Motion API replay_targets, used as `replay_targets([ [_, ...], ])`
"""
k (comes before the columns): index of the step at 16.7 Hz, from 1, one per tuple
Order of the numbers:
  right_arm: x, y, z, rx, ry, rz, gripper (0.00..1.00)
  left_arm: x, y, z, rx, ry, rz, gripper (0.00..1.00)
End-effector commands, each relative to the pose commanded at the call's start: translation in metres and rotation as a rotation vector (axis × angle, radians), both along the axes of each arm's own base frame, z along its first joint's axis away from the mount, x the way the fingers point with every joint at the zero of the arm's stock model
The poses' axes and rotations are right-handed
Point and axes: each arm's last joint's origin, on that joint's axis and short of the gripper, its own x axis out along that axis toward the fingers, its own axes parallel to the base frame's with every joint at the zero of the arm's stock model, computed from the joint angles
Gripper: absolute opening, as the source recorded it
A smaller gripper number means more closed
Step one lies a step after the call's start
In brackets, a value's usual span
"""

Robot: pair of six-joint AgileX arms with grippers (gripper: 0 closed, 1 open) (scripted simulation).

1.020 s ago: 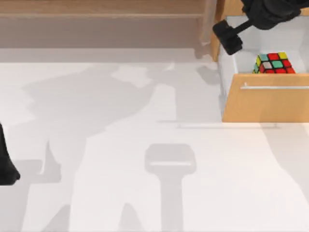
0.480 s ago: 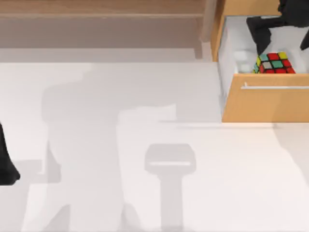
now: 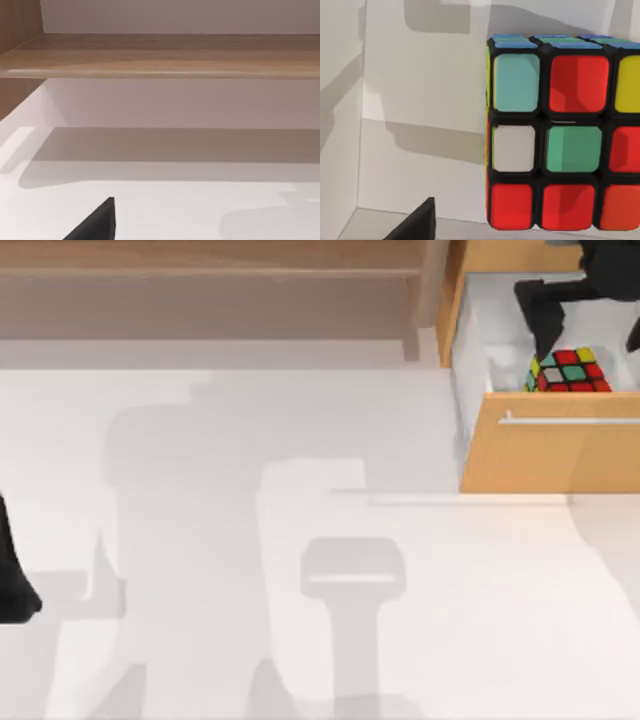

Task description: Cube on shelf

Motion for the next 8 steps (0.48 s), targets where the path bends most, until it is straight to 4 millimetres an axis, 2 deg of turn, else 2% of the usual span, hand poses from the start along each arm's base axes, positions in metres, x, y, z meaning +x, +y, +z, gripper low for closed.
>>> replay_targets([
  [3,-0.007,0.009,0.009,-0.001,0.002,-0.004,1.00,0.000,0.000,0.000,0.000,0.000,0.000,1.00],
  [8,-0.038,0.036,0.042,0.001,0.004,-0.006,1.00,0.000,0.000,0.000,0.000,0.000,0.000,1.00],
])
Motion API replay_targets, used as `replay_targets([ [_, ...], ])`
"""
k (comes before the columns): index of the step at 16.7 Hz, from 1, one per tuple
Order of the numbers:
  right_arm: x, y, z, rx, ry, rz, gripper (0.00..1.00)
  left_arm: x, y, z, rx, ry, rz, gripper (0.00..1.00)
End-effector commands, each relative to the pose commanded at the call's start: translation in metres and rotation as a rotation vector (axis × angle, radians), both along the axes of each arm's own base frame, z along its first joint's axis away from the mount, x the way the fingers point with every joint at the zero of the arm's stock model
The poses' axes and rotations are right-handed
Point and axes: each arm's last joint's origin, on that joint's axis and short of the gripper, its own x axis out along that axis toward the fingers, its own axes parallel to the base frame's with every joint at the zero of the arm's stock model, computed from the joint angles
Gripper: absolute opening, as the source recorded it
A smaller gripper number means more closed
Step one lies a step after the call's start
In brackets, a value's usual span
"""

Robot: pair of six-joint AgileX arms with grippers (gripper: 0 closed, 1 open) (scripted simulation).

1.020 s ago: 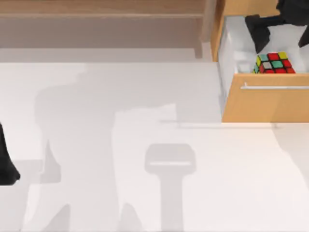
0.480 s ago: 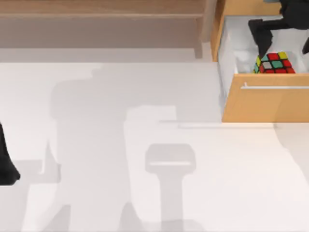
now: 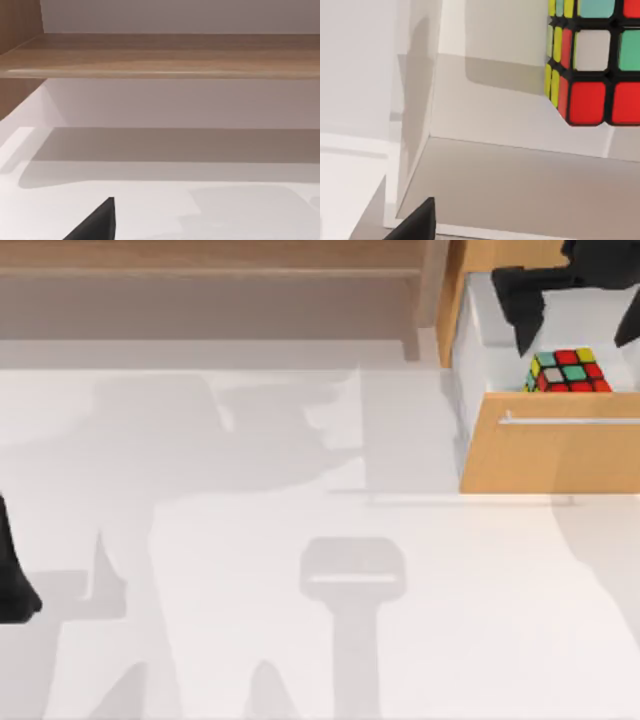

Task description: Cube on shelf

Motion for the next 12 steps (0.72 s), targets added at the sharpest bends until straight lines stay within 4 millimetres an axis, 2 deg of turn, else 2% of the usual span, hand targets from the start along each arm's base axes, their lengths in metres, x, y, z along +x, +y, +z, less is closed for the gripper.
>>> replay_targets([
  [2,-0.005,0.000,0.004,0.000,-0.004,-0.001,1.00,0.000,0.000,0.000,0.000,0.000,0.000,1.00],
  [4,0.000,-0.008,-0.005,-0.001,-0.003,-0.003,1.00,0.000,0.000,0.000,0.000,0.000,0.000,1.00],
  [8,0.028,-0.033,-0.058,-0.007,0.006,-0.009,1.00,0.000,0.000,0.000,0.000,0.000,0.000,1.00],
  [10,0.041,-0.037,-0.087,-0.004,0.005,-0.003,1.00,0.000,0.000,0.000,0.000,0.000,0.000,1.00],
  [12,0.047,-0.037,-0.100,-0.001,-0.001,-0.001,1.00,0.000,0.000,0.000,0.000,0.000,0.000,1.00],
])
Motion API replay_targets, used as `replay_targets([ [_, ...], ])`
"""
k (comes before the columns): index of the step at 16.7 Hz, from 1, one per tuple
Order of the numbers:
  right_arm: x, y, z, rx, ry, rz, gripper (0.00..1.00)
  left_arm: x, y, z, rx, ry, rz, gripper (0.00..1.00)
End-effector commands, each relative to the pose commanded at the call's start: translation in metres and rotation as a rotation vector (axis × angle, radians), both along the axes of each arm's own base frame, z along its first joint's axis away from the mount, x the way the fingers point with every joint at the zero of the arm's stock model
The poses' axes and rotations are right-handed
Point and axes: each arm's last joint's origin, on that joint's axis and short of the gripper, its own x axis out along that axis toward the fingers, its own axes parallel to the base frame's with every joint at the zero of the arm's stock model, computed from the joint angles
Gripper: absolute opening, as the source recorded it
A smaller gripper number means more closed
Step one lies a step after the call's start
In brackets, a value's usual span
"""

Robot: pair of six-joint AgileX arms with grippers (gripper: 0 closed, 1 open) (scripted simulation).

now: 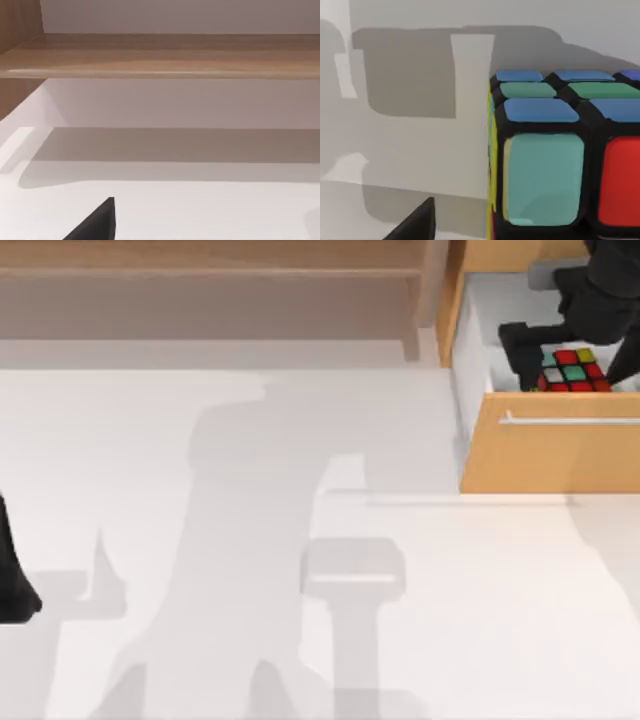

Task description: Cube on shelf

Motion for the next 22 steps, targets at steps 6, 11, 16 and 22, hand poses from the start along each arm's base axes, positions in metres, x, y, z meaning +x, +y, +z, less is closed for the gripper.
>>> replay_targets([
  [6,0.0006,0.0000,-0.0009,0.000,-0.001,0.000,0.85,0.0000,0.0000,0.0000,0.000,0.000,0.000,1.00],
  [11,0.0006,0.0000,-0.0009,0.000,-0.001,0.000,0.47,0.0000,0.0000,0.0000,0.000,0.000,0.000,1.00],
  [16,0.0006,0.0000,-0.0009,0.000,-0.001,0.000,0.10,0.0000,0.0000,0.0000,0.000,0.000,0.000,1.00],
  [22,0.0006,0.0000,-0.0009,0.000,-0.001,0.000,0.00,0.0000,0.0000,0.0000,0.000,0.000,0.000,1.00],
])
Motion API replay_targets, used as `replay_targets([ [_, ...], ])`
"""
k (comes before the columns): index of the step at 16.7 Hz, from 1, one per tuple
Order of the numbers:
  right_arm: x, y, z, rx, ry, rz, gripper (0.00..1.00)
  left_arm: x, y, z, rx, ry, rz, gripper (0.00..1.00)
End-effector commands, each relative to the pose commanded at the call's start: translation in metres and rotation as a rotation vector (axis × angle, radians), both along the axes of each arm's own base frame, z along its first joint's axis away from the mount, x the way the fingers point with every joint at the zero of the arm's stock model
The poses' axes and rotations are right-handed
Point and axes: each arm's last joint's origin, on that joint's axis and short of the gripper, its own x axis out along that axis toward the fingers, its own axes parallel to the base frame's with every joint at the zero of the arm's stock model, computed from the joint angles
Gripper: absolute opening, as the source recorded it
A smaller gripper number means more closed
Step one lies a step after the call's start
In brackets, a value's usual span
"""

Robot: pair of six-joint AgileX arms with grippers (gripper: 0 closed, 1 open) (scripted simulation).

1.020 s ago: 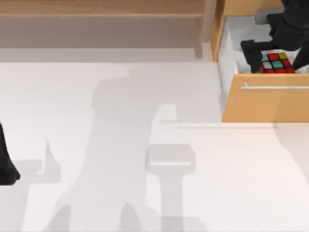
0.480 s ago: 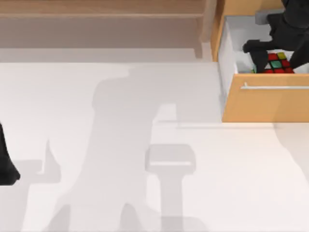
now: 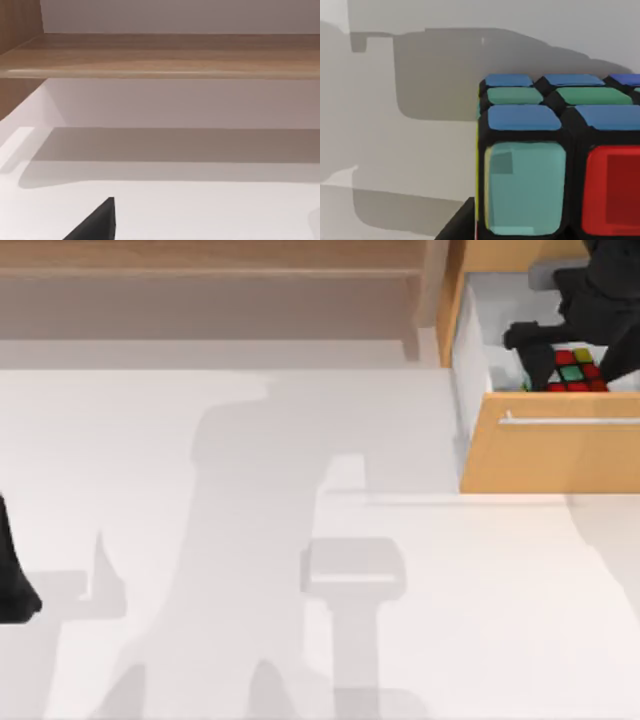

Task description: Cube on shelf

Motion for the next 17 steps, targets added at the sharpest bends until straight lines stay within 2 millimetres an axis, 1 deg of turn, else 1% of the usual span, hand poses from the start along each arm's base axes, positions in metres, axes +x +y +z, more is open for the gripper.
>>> replay_targets([
  [6,-0.001,0.002,0.003,-0.010,-0.001,0.011,0.00,0.000,0.000,0.000,0.000,0.000,0.000,1.00],
  [8,-0.005,0.004,0.012,-0.036,-0.008,0.041,0.00,0.000,0.000,0.000,0.000,0.000,0.000,1.00],
  [10,-0.010,0.008,0.029,-0.070,-0.027,0.081,0.00,0.000,0.000,0.000,0.000,0.000,0.000,1.00],
  [12,-0.016,0.016,0.049,-0.100,-0.057,0.124,0.00,0.000,0.000,0.000,0.000,0.000,0.000,1.00],
  [14,-0.022,0.022,0.062,-0.130,-0.066,0.154,0.00,0.000,0.000,0.000,0.000,0.000,0.000,1.00],
  [15,-0.024,0.022,0.065,-0.142,-0.058,0.159,0.00,0.000,0.000,0.000,0.000,0.000,0.000,1.00],
  [17,-0.024,0.017,0.061,-0.151,-0.024,0.147,0.00,0.000,0.000,0.000,0.000,0.000,0.000,1.00],
])
